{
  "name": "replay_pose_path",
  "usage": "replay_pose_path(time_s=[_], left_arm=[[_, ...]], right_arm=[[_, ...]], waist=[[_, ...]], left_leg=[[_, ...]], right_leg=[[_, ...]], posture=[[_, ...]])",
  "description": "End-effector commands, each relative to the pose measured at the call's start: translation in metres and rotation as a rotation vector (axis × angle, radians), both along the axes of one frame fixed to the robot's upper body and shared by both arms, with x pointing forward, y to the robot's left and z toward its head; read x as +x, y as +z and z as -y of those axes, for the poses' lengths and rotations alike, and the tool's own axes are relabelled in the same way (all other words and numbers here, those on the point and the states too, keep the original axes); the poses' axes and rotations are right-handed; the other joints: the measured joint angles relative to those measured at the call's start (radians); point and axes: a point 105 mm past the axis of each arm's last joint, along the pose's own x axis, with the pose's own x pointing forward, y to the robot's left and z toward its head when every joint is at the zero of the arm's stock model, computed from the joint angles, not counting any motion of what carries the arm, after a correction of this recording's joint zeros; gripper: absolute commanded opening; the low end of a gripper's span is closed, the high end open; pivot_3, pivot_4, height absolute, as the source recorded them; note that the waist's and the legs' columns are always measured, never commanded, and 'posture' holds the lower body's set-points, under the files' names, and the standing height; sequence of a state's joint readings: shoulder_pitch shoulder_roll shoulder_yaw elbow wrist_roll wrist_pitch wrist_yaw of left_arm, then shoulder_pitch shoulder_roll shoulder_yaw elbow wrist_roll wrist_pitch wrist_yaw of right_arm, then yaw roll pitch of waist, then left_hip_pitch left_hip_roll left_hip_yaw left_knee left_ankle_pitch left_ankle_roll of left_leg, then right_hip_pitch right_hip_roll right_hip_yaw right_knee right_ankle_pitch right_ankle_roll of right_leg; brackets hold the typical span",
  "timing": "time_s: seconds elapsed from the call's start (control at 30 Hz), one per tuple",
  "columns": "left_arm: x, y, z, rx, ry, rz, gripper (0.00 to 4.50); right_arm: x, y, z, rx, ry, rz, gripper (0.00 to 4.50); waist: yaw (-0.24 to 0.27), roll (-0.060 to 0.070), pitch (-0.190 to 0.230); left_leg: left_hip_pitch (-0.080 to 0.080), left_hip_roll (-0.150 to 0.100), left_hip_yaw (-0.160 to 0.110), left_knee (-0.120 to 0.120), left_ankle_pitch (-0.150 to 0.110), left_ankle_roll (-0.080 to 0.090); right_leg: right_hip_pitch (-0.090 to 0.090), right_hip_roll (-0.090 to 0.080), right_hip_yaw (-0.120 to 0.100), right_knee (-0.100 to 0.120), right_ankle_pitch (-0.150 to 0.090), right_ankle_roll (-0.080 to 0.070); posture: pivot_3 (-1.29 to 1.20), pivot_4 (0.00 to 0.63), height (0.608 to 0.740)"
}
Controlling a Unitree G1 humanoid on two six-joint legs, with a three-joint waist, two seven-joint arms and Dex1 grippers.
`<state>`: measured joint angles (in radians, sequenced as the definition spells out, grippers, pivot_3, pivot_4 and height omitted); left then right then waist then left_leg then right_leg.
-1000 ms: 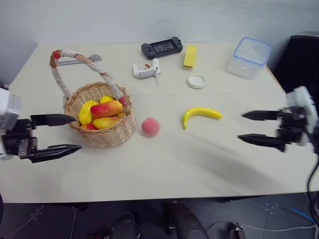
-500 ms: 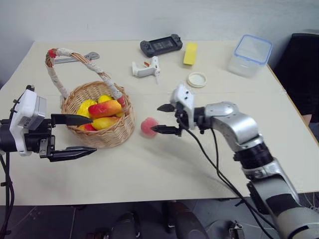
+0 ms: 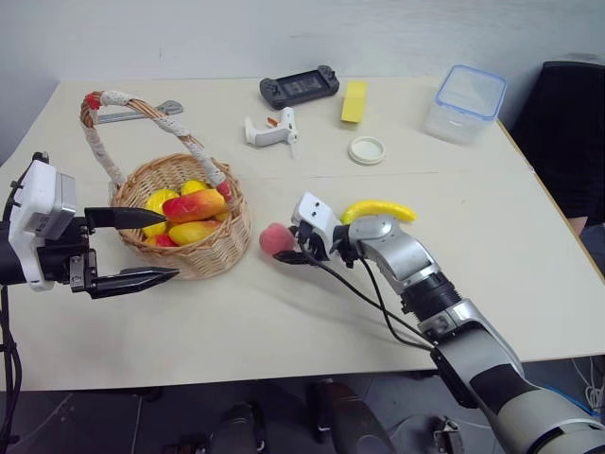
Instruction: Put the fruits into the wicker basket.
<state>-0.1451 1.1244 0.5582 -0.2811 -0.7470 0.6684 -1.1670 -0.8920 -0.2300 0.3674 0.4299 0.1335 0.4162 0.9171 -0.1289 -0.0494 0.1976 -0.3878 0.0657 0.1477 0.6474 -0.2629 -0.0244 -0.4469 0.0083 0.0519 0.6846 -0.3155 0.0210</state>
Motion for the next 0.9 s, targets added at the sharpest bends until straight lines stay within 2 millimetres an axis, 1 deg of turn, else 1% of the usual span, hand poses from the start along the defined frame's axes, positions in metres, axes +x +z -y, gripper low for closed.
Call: replay_pose_path(time_s=[0.03,0.1,0.17,0.2,0.23,0.33,0.43,0.47,0.53,0.6,0.7,0.8,0.9], left_arm=[[0.002,0.011,-0.022,-0.045,0.106,0.052,4.50],[0.001,0.009,-0.031,-0.054,0.140,0.047,4.50],[0.000,0.006,-0.042,-0.041,0.181,0.045,4.50],[-0.001,0.005,-0.044,-0.037,0.191,0.046,4.50],[-0.001,0.005,-0.047,-0.036,0.199,0.047,4.50],[-0.003,0.006,-0.047,-0.029,0.199,0.050,4.50],[-0.006,0.005,-0.046,-0.017,0.193,0.048,4.50],[-0.007,0.005,-0.046,-0.014,0.193,0.047,4.50],[-0.010,0.006,-0.046,-0.007,0.191,0.046,4.50],[-0.014,0.007,-0.045,-0.004,0.189,0.045,4.50],[-0.019,0.008,-0.047,0.001,0.199,0.043,4.50],[-0.022,0.008,-0.047,0.003,0.210,0.043,4.50],[-0.025,0.008,-0.047,0.001,0.216,0.046,4.50]], right_arm=[[-0.011,0.034,0.000,0.107,0.066,0.052,2.12],[-0.023,0.041,-0.002,0.130,0.118,0.045,2.12],[-0.043,0.048,-0.010,0.140,0.213,0.045,2.12],[-0.049,0.050,-0.012,0.140,0.238,0.046,2.12],[-0.057,0.055,-0.019,0.146,0.272,0.052,2.12],[-0.074,0.073,-0.039,0.182,0.347,0.071,2.12],[-0.083,0.087,-0.055,0.218,0.378,0.069,2.12],[-0.084,0.089,-0.059,0.222,0.381,0.071,2.12],[-0.083,0.100,-0.074,0.247,0.365,0.102,2.12],[-0.078,0.111,-0.087,0.278,0.335,0.115,2.12],[-0.072,0.123,-0.102,0.319,0.289,0.103,2.12],[-0.068,0.127,-0.115,0.334,0.249,0.087,2.12],[-0.065,0.124,-0.128,0.321,0.205,0.086,2.12]], waist=[[-0.003,0.000,0.000],[-0.007,0.000,0.000],[-0.009,0.000,0.000],[-0.011,0.000,0.000],[-0.011,0.000,0.000],[-0.012,0.000,0.000],[-0.013,0.000,0.000],[-0.012,0.000,0.000],[-0.012,-0.002,-0.001],[-0.017,-0.002,-0.001],[-0.019,-0.002,-0.001],[-0.018,-0.002,-0.001],[-0.022,-0.003,-0.002]], left_leg=[[0.000,0.000,0.000,0.000,0.000,0.000],[0.001,0.000,0.000,0.000,0.000,0.000],[0.001,0.000,-0.001,0.000,0.000,0.000],[0.001,0.000,-0.001,-0.001,0.000,-0.001],[0.001,0.001,-0.001,-0.001,0.000,-0.001],[0.001,0.001,-0.001,0.000,0.000,-0.001],[0.001,0.001,-0.001,-0.001,0.000,-0.001],[0.001,0.001,-0.001,-0.001,0.000,-0.001],[0.001,0.001,-0.002,-0.001,0.000,0.000],[0.001,0.000,-0.002,-0.001,0.000,0.000],[0.001,0.001,-0.002,-0.002,0.000,-0.001],[0.001,0.001,-0.002,-0.002,-0.001,-0.001],[0.000,0.001,-0.003,-0.003,-0.001,-0.002]], right_leg=[[0.000,0.000,0.000,0.001,0.000,0.000],[0.000,0.000,0.000,0.002,0.000,0.000],[0.000,0.000,0.000,0.003,0.000,-0.001],[0.000,0.000,0.000,0.003,-0.001,-0.001],[-0.001,0.000,0.000,0.003,-0.001,-0.001],[-0.001,0.000,-0.001,0.004,-0.001,-0.001],[-0.001,0.000,-0.001,0.004,-0.001,-0.002],[-0.001,0.000,-0.001,0.004,-0.001,-0.002],[-0.001,-0.001,-0.002,0.004,-0.001,-0.003],[-0.001,-0.001,-0.002,0.004,-0.001,-0.003],[-0.001,-0.001,-0.003,0.004,-0.001,-0.004],[-0.001,-0.002,-0.004,0.003,-0.002,-0.005],[-0.001,-0.002,-0.005,0.001,-0.002,-0.006]], posture=[[0.00,0.150,0.740],[0.00,0.150,0.740],[0.00,0.150,0.740],[0.00,0.150,0.740],[0.00,0.150,0.740],[0.00,0.150,0.740],[0.00,0.150,0.740],[0.00,0.150,0.740],[0.00,0.150,0.740],[0.00,0.150,0.740],[0.00,0.150,0.740],[0.00,0.150,0.740],[0.00,0.150,0.740]])
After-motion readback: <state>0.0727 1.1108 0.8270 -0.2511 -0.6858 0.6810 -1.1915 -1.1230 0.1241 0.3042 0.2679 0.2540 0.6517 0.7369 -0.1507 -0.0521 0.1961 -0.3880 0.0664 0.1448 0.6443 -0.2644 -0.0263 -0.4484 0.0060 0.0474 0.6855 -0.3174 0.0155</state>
